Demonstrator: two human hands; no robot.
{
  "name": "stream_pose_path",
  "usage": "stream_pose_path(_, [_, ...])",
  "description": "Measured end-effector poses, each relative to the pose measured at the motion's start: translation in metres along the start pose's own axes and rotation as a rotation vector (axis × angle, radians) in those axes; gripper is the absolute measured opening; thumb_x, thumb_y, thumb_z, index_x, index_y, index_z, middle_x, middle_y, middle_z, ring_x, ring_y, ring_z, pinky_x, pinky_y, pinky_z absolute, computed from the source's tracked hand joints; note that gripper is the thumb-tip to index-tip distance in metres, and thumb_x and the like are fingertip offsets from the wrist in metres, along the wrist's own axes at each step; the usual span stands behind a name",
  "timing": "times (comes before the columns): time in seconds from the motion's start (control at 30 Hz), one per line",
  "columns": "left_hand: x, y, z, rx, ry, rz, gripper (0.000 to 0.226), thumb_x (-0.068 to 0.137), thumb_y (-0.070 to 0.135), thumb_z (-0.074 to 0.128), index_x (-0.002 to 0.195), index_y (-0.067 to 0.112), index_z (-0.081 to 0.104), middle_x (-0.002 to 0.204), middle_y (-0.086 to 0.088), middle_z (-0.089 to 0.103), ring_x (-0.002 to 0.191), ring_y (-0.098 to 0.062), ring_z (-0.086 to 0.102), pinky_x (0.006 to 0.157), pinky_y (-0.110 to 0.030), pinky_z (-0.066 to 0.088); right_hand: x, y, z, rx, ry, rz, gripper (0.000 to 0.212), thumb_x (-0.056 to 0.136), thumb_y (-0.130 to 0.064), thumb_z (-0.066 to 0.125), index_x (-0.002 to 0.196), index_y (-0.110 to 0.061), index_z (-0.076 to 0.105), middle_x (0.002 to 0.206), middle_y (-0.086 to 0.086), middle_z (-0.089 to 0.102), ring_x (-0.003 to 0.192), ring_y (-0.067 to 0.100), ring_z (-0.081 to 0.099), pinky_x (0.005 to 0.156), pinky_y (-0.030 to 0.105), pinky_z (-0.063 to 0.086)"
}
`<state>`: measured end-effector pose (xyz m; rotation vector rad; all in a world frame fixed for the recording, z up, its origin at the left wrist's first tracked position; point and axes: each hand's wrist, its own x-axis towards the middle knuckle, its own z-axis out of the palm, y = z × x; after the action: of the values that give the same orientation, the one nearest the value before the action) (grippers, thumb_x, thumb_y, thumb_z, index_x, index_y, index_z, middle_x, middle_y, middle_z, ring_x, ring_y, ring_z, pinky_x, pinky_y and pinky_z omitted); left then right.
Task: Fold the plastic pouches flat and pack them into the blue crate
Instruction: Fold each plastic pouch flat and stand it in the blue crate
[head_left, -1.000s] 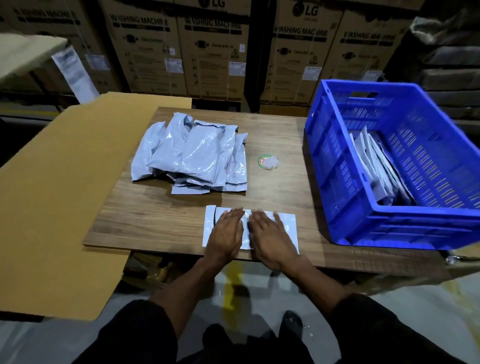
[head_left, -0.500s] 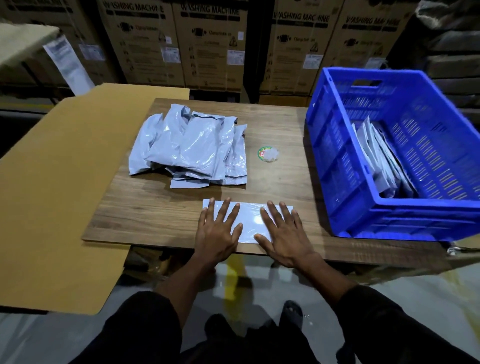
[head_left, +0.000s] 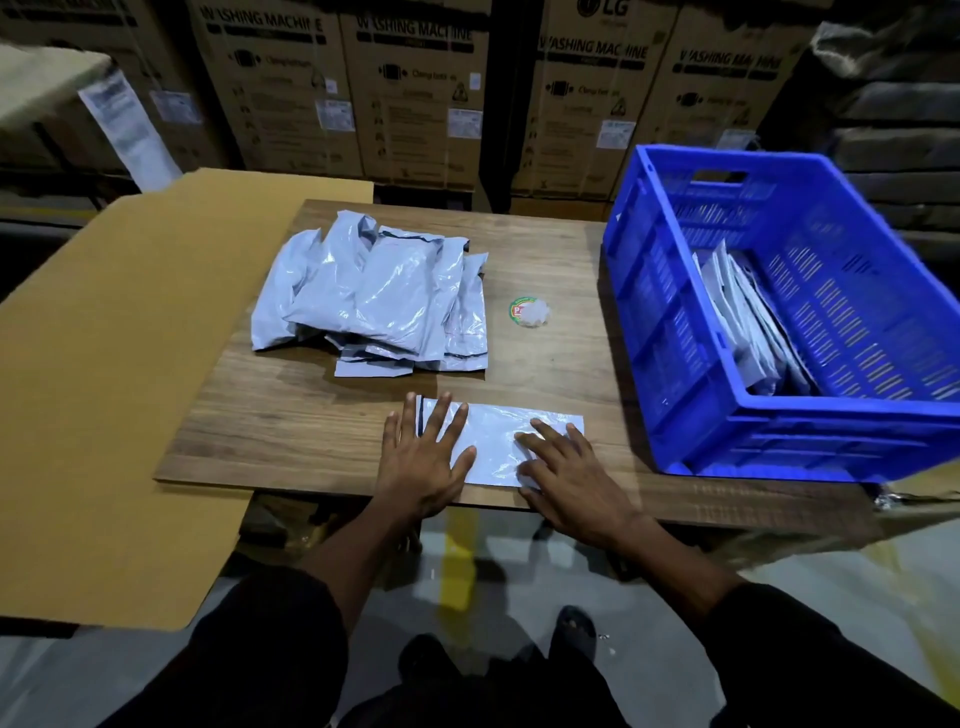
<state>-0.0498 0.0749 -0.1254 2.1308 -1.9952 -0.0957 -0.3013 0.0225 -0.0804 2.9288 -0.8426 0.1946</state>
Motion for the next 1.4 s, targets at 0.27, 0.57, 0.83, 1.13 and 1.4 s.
stream_pose_path(0.27, [-0.007,0.004,-0.008,0.094,0.285,0.345,0.074,0.095,0.054,0.058,0.15,0.005,0.048,0.16,-0.014,0.039,0.149,-0.037,0.034,0.115,-0.071,0.02,0.014,-0.005,-0.009,0.156,0.182,0.09,0.024,0.097,-0.025,0.045,0.095,-0.008,0.062,0.125,0.014,0.063,0.126,0.036,0.056,0.097,0.048,0.05])
stream_pose_path(0.57, [0.015,0.001,-0.018,0.155,0.232,0.367,0.05,0.081,0.016,0.052,0.126,0.028,0.07,0.139,-0.005,0.064,0.134,-0.036,0.054,0.109,-0.074,0.012,0.008,-0.013,-0.028,-0.146,0.031,-0.361,0.046,0.088,-0.014,0.051,0.131,-0.027,0.059,0.147,-0.009,0.052,0.151,0.037,0.02,0.106,0.079,0.017])
stream_pose_path(0.83, [0.028,-0.003,-0.041,0.049,0.263,0.245,0.062,0.084,0.019,0.072,0.143,0.019,0.052,0.156,-0.01,0.046,0.146,-0.034,0.037,0.11,-0.068,0.03,0.041,0.005,-0.045,-0.103,-0.014,-0.215,0.02,0.093,-0.028,0.055,0.104,-0.019,0.07,0.114,0.001,0.068,0.107,0.032,0.066,0.049,0.037,0.054])
stream_pose_path(1.13, [0.008,0.039,-0.022,-0.17,0.262,0.04,0.072,0.093,0.037,0.044,0.158,0.014,0.027,0.168,-0.013,0.018,0.153,-0.031,0.024,0.12,-0.056,0.024,0.041,0.046,-0.103,0.114,0.286,0.153,0.039,0.082,-0.003,0.062,0.12,-0.01,0.066,0.132,0.007,0.065,0.101,0.031,0.072,0.061,0.049,0.061])
stream_pose_path(1.4, [0.039,0.087,0.002,-0.05,-0.042,0.122,0.06,0.088,0.045,0.038,0.135,0.015,0.061,0.156,-0.017,0.043,0.137,-0.038,0.047,0.106,-0.058,0.042,0.038,0.124,-0.191,-0.019,0.569,0.271,0.038,0.085,-0.003,0.058,0.122,-0.002,0.068,0.13,0.015,0.066,0.108,0.034,0.069,0.081,0.048,0.06])
